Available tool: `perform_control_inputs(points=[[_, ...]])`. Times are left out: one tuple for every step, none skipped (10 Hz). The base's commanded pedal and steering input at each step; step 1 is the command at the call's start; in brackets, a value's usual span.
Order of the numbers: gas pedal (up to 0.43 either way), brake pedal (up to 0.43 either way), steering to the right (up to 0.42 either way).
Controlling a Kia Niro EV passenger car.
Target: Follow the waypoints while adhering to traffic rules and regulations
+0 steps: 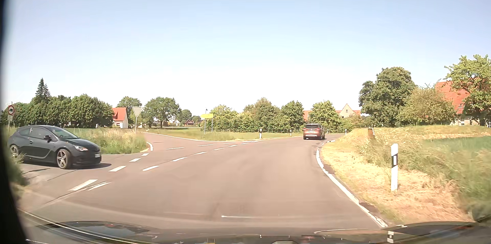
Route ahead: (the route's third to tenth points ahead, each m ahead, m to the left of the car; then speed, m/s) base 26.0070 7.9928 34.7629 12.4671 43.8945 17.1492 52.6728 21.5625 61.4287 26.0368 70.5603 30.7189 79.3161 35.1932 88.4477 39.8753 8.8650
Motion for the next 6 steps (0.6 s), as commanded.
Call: perform_control_inputs(points=[[0.0,0.0,0.026],[0.098,0.0,0.026],[0.15,0.0,0.024],[0.169,0.0,0.021],[0.228,0.0,0.015],[0.248,0.0,0.003]])
